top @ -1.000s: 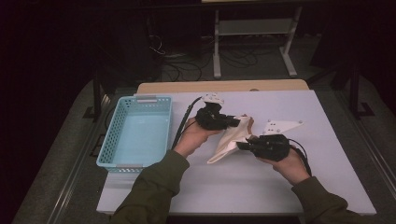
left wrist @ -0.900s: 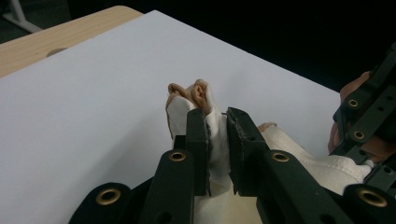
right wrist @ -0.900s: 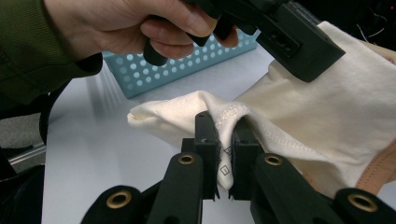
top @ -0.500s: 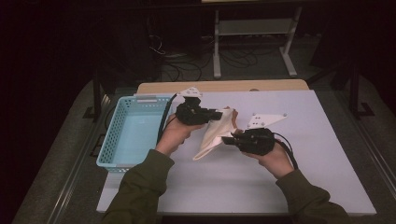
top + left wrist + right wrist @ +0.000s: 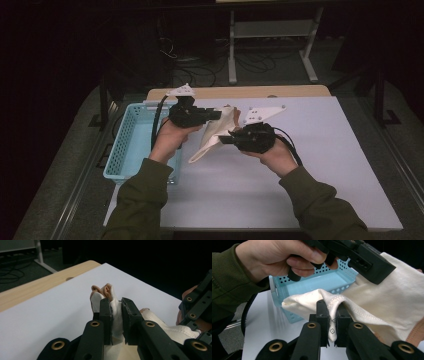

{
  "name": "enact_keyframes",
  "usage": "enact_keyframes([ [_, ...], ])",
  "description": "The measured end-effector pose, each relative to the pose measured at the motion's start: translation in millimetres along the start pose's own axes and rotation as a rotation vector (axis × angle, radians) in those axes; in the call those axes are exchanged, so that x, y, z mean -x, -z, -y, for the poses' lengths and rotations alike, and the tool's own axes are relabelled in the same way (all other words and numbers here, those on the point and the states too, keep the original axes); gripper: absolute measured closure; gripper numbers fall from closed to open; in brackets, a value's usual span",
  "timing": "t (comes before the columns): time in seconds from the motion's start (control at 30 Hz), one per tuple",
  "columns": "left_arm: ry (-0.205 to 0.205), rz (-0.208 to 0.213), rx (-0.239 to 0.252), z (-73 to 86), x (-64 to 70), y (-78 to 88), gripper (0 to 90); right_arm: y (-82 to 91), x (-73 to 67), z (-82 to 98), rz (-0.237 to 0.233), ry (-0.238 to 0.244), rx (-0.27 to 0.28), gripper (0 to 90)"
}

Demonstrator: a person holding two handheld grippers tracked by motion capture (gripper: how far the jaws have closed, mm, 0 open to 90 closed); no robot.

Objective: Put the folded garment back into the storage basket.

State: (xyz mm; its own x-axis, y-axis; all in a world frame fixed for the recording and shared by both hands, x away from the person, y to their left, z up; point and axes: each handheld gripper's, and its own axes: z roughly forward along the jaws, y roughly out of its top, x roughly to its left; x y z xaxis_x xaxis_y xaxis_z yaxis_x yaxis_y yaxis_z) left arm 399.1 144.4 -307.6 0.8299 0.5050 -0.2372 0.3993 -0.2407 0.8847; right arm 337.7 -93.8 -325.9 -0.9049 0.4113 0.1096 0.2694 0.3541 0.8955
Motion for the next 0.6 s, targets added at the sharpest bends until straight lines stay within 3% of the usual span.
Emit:
enact_keyframes([
  [0.6,0.049,-0.1,0.061,2.3,-32.1,51.4,78.5,-50.8,-3.5,-43.5,-0.055,0.033,-0.015,83.4],
])
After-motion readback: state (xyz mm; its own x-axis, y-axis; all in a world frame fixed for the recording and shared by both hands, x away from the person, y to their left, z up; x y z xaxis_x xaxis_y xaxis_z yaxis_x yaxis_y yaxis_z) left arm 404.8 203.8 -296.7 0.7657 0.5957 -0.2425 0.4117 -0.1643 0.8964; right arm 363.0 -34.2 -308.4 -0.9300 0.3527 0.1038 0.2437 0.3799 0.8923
